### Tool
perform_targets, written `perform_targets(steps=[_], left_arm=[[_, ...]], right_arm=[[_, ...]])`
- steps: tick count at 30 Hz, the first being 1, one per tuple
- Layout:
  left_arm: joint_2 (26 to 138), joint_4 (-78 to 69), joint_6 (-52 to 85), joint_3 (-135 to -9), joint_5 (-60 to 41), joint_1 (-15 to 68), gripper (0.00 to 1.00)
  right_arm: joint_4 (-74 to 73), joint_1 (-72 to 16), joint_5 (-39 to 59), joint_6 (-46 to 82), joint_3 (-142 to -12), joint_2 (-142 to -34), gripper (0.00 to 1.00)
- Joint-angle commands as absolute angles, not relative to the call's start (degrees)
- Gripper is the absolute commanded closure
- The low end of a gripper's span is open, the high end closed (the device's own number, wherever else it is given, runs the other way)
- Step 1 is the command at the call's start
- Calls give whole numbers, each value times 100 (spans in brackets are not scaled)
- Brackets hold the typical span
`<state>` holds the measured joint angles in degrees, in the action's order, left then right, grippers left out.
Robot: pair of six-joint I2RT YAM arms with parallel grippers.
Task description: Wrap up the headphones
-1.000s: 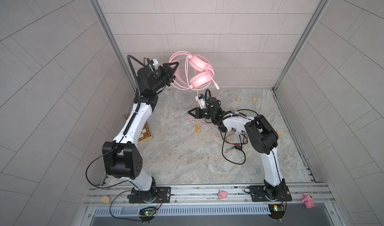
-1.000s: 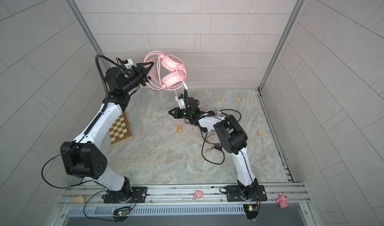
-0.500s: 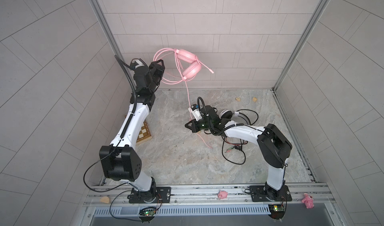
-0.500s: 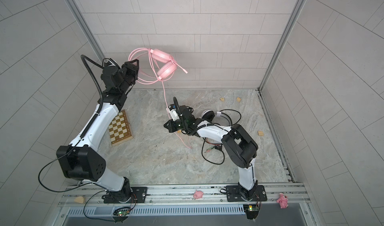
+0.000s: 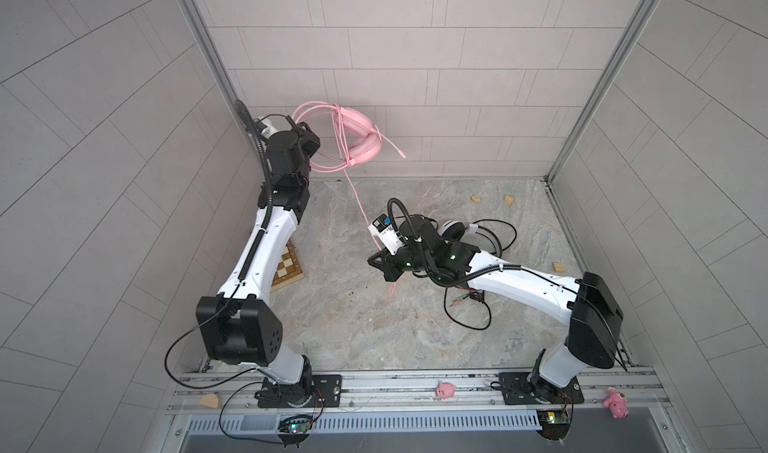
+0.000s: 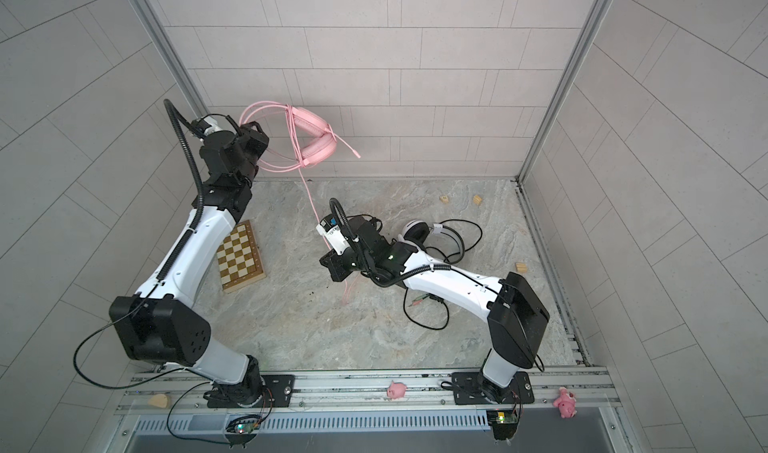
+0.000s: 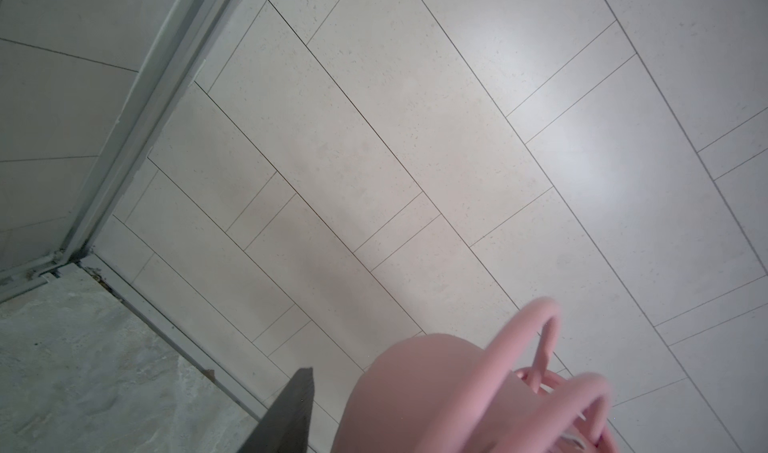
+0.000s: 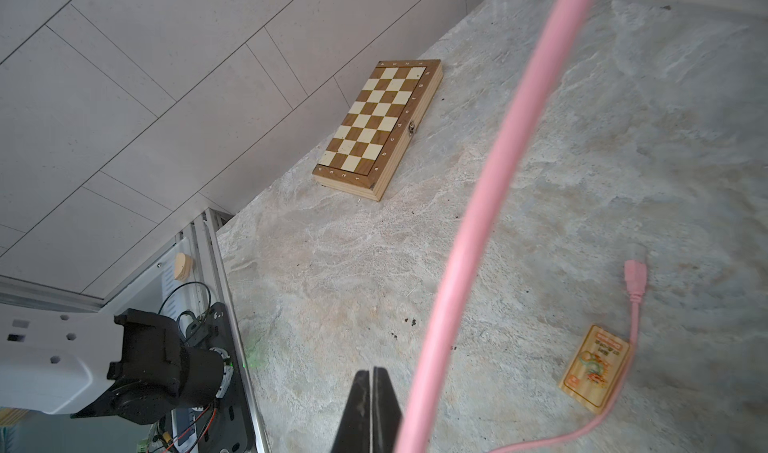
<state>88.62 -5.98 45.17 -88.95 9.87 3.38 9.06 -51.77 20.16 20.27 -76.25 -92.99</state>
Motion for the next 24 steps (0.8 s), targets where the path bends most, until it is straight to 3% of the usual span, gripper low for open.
perform_targets(steps=[1, 16, 24], left_arm=[[8727, -1099, 3731, -8836, 1451, 436, 100], [7909, 483, 1827, -7724, 1051, 1364, 100], [7431, 2091, 1110, -7633, -1357, 1529, 100]], right_arm=[[1511, -5222, 1636, 1610, -7997, -8877, 95], [3166, -4745, 255, 196, -9958, -8766, 95], [3384, -3891, -156, -20, -10256, -8648, 95]])
